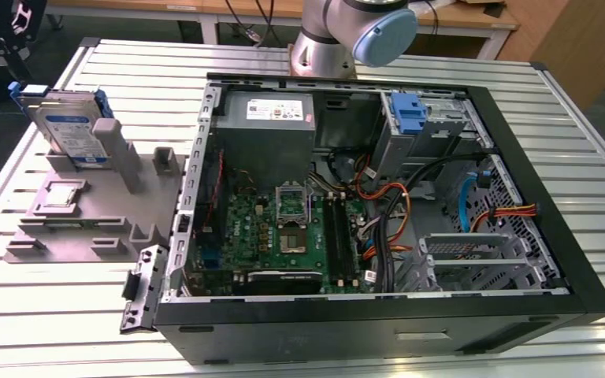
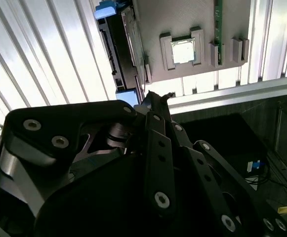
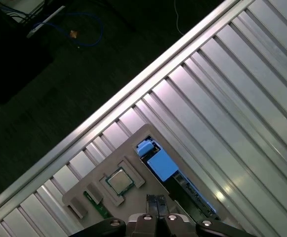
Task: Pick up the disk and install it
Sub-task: 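Pick up the disk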
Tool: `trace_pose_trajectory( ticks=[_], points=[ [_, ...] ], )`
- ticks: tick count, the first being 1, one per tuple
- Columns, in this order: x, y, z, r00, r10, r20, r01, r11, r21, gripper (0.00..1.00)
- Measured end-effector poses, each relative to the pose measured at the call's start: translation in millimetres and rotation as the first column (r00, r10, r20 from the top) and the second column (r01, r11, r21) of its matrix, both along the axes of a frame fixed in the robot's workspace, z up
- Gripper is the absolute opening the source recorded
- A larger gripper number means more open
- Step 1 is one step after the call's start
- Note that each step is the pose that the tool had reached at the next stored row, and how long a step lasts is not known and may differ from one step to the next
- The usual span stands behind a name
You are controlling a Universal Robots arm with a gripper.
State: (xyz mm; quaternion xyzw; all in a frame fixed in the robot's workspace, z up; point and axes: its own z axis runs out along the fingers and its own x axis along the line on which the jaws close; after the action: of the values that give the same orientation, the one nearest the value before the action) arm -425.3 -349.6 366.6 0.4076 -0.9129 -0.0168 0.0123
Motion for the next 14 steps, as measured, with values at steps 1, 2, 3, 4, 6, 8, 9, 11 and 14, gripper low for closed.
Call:
trace_pose_trajectory(
  ticks=[1,2,3,4,6,8,9,11,14],
  points=[
    [0.0,0.0,0.0,1.0000,0.000,0.0000,0.000,1.0000,0.0000,0.10],
    [0.0,0.0,0.0,1.0000,0.000,0.0000,0.000,1.0000,0.0000,0.10],
    [0.0,0.0,0.0,1.0000,0.000,-0.0001,0.000,1.0000,0.0000,0.10],
    [0.0,0.0,0.0,1.0000,0.000,0.0000,0.000,1.0000,0.0000,0.10],
    [0.0,0.0,0.0,1.0000,0.001,-0.0001,-0.001,1.0000,0.0000,0.10],
    [0.0,0.0,-0.1,0.9998,0.021,0.0001,-0.021,0.9998,0.0001,0.10],
    [0.0,0.0,-0.2,0.9992,0.039,0.0002,-0.039,0.9992,0.0001,0.10],
    [0.0,0.0,-0.2,0.9971,0.076,0.0000,-0.076,0.9971,0.0001,0.10],
    [0.0,0.0,-0.6,0.9922,0.125,0.0001,-0.125,0.9922,-0.0001,0.10]
  ],
)
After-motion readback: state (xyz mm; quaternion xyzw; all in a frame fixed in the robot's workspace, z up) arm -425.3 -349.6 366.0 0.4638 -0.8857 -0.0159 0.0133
